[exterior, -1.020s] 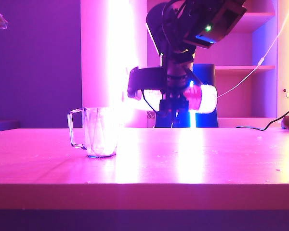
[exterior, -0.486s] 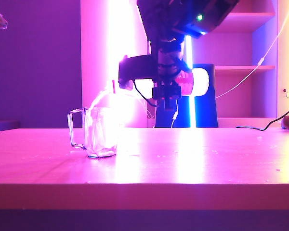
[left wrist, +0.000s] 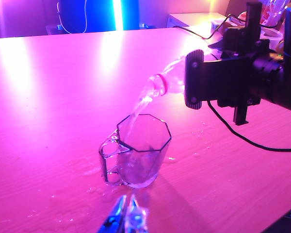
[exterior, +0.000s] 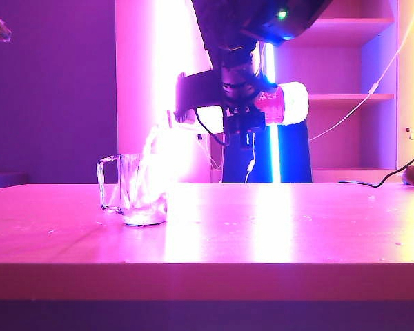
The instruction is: Pick up the mineral water bottle on the table and pour water into the mug until it's half full.
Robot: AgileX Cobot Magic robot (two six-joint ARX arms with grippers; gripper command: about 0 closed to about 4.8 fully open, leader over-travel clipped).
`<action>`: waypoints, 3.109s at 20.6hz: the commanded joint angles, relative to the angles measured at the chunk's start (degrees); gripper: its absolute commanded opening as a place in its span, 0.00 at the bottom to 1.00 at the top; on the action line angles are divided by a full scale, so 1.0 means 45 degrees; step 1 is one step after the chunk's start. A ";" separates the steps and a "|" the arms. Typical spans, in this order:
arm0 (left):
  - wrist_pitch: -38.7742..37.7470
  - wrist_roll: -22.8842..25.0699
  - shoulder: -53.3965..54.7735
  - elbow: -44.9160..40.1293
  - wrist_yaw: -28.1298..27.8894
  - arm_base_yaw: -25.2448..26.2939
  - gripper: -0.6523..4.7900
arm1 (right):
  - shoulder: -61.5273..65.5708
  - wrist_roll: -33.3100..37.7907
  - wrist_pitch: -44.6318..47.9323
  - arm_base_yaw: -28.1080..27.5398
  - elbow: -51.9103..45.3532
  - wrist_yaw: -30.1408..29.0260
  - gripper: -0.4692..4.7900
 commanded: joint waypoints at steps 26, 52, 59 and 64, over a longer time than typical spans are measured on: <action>0.0160 0.0049 -0.0010 0.0068 0.0049 0.0000 0.11 | -0.0549 0.0976 -0.0801 0.0189 0.0146 0.0753 0.55; 0.0049 0.0005 -0.0015 0.0068 0.0049 0.0000 0.11 | -0.0690 1.8447 1.0219 -0.3463 -0.7465 -0.6669 0.56; 0.0316 -0.0005 -0.0015 0.0068 0.0044 0.0005 0.11 | -0.1039 1.8491 0.8874 -0.3492 -0.8034 -0.7329 1.00; 0.1025 -0.0534 -0.1069 0.0063 -0.2322 0.0296 0.11 | -0.2730 1.8510 0.5775 -0.3483 -0.8121 -0.7310 1.00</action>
